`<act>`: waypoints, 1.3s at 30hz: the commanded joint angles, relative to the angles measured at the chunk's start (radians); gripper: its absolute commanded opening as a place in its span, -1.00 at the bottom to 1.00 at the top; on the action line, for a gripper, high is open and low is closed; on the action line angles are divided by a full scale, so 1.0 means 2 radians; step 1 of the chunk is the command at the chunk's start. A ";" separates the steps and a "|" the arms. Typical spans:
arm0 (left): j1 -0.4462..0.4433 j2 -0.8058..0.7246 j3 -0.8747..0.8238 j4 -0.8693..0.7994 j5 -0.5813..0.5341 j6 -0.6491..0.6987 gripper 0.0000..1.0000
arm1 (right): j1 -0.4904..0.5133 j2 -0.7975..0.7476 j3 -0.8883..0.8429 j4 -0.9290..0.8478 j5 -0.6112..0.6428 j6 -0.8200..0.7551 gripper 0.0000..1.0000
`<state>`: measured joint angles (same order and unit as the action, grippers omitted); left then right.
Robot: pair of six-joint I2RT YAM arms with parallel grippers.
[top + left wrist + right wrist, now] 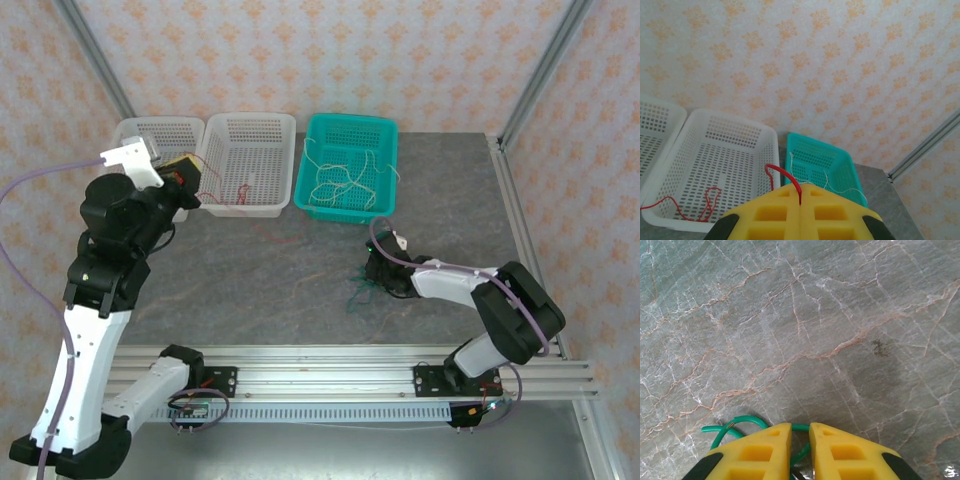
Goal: Untangle the cables
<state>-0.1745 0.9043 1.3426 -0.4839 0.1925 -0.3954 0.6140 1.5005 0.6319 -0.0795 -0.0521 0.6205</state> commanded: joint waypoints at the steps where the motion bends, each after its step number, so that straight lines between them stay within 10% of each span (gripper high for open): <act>1: 0.003 0.047 0.055 0.028 0.070 -0.007 -1.00 | -0.005 0.002 -0.012 -0.056 0.002 0.004 -0.63; 15: 0.009 0.305 0.339 -0.011 0.048 0.046 -1.00 | -0.004 -0.006 -0.004 -0.056 -0.004 0.005 -0.62; 32: 0.030 0.456 0.265 -0.032 0.014 0.040 -1.00 | -0.005 -0.024 -0.007 -0.063 -0.001 0.002 -0.62; 39: 0.046 0.657 0.434 -0.117 -0.018 0.058 -0.80 | -0.004 -0.015 0.005 -0.067 -0.014 0.010 -0.62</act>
<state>-0.1104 2.0949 2.0853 -0.5987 0.2089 -0.3077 0.6094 1.4559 0.6235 -0.1516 -0.0757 0.6281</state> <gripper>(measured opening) 0.088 0.192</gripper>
